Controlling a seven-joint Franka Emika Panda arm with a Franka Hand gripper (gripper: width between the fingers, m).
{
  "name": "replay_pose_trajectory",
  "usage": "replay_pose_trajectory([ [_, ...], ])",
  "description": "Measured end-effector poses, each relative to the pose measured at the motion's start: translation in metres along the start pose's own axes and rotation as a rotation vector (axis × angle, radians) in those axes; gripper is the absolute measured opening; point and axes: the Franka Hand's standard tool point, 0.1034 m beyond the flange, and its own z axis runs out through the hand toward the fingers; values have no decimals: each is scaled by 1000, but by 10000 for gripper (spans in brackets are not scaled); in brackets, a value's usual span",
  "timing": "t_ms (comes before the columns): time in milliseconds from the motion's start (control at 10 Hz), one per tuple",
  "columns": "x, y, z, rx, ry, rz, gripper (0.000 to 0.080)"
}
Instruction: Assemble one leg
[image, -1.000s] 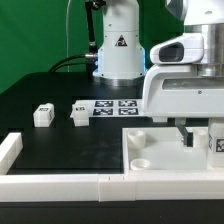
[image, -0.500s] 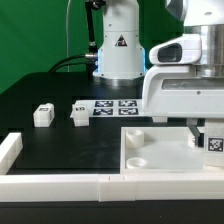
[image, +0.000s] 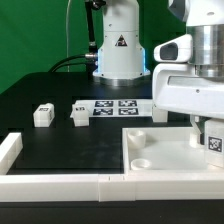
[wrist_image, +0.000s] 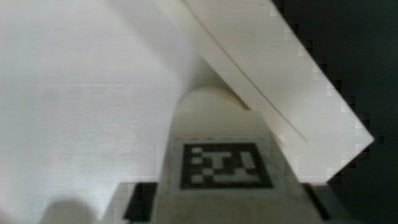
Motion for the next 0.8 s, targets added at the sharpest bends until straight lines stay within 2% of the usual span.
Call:
replay_pose_trajectory([
  [200, 1, 1, 1, 1, -13, 329, 271],
  [300, 0, 1, 1, -7, -15, 436, 271],
  [600, 0, 2, 1, -6, -26, 679, 271],
  [700, 0, 2, 1, -5, -26, 641, 346],
  [800, 0, 2, 1, -5, -26, 598, 483],
])
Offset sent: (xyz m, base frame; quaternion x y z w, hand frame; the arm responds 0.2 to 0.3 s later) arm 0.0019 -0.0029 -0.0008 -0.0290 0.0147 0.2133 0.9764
